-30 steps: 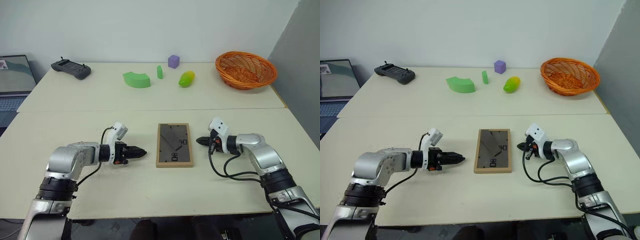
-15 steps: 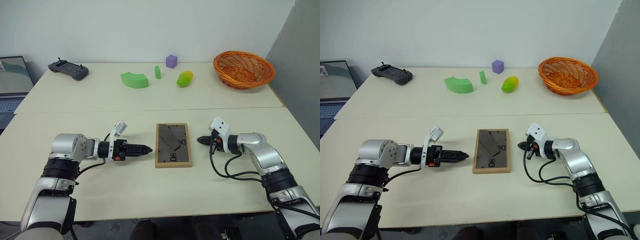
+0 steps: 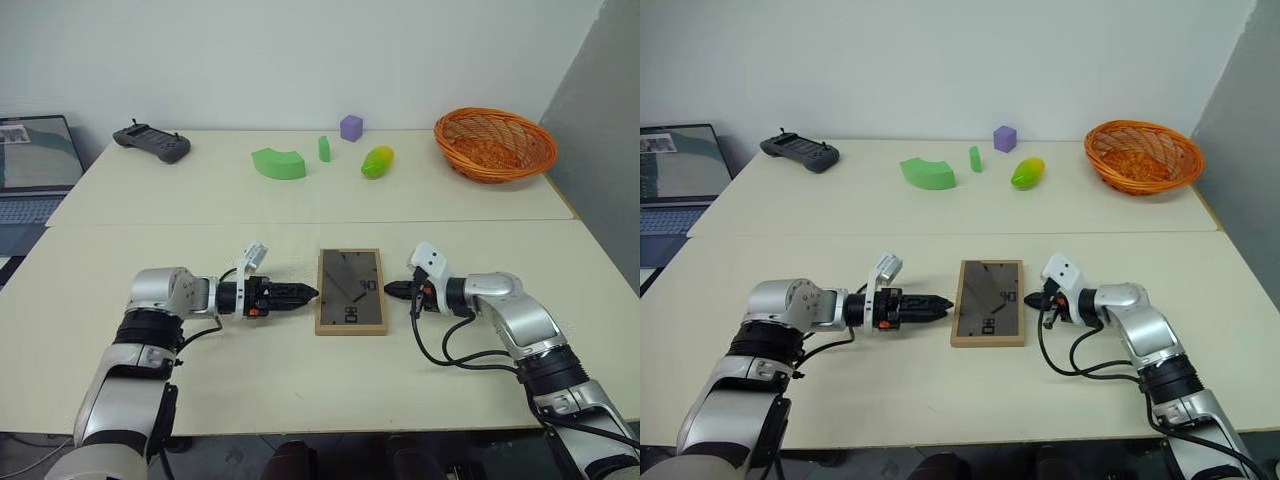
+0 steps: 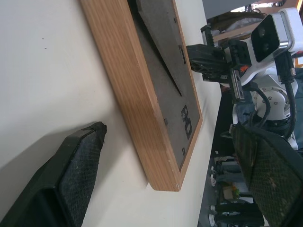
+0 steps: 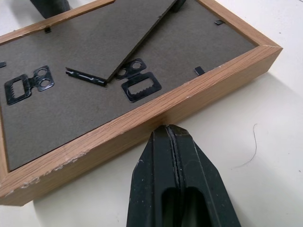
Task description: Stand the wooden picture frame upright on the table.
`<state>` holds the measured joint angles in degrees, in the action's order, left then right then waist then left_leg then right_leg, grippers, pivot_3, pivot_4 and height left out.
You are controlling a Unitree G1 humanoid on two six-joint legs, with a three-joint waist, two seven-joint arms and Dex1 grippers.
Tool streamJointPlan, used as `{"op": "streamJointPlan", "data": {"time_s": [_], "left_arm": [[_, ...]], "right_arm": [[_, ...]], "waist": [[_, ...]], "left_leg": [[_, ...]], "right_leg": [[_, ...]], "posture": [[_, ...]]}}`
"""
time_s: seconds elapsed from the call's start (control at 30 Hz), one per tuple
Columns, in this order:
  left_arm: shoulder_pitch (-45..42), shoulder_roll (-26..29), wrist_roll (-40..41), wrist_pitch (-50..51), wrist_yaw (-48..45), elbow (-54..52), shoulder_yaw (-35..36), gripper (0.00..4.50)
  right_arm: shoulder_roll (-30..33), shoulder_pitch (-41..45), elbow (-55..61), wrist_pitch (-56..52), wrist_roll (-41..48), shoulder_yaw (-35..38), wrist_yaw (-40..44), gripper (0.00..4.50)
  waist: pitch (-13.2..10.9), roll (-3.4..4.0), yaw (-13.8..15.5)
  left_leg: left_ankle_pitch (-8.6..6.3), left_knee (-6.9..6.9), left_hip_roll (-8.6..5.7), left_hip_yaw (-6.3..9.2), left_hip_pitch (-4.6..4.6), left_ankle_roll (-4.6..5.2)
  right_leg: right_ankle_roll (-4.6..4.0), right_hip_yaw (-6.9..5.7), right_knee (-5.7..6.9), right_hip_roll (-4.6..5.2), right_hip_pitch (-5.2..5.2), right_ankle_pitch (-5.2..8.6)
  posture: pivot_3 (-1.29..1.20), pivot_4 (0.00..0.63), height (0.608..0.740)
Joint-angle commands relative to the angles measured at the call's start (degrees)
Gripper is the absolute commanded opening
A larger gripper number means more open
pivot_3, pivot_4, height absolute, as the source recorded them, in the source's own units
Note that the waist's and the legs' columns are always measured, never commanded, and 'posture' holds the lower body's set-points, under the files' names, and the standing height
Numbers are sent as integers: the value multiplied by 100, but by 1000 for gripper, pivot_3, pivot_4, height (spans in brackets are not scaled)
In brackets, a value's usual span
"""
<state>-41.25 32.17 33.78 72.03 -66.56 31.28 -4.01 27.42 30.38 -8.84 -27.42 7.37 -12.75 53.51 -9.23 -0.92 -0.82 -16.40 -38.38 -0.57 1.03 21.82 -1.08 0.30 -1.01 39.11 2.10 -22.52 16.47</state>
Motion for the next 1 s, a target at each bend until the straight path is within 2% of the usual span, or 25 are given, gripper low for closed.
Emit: {"op": "streamJointPlan", "data": {"time_s": [0.03,0.33,0.57,0.67,0.9,1.0], "left_arm": [[212,-328,1,249,133,-176,-267,4491],[335,-520,152,391,266,-582,-115,4491],[431,-413,269,363,223,-870,-76,4491],[477,-313,249,307,208,-878,-62,4009],[456,-202,314,310,259,-909,82,2421],[434,-168,421,427,286,-967,205,1995]], "right_arm": [[-212,209,136,-12,5,-75,-91,0],[-472,133,287,-141,10,-115,-223,0],[-486,121,214,-116,-22,-73,-286,0],[-487,177,132,-95,-35,-41,-319,0],[-479,222,52,-79,-23,0,-371,0],[-476,226,26,-76,-15,20,-392,0]], "waist": [[0,0,2],[0,0,25],[0,-1,24],[-1,-1,18],[-1,-2,-65],[-1,-2,-81]], "left_leg": [[0,-1,0,0,0,0],[-1,-8,0,2,5,1],[-1,-8,1,2,4,2],[-1,-7,1,2,4,2],[-1,-5,3,6,9,2],[-1,-4,3,8,10,2]], "right_leg": [[0,0,0,0,1,0],[0,1,-4,0,2,0],[0,1,-4,-1,1,0],[0,2,-4,-2,1,0],[0,4,-2,-6,-9,0],[0,4,-1,-7,-11,0]], "posture": [[0,150,740],[0,150,740],[0,150,740],[0,150,740],[0,150,740],[0,150,740]]}}
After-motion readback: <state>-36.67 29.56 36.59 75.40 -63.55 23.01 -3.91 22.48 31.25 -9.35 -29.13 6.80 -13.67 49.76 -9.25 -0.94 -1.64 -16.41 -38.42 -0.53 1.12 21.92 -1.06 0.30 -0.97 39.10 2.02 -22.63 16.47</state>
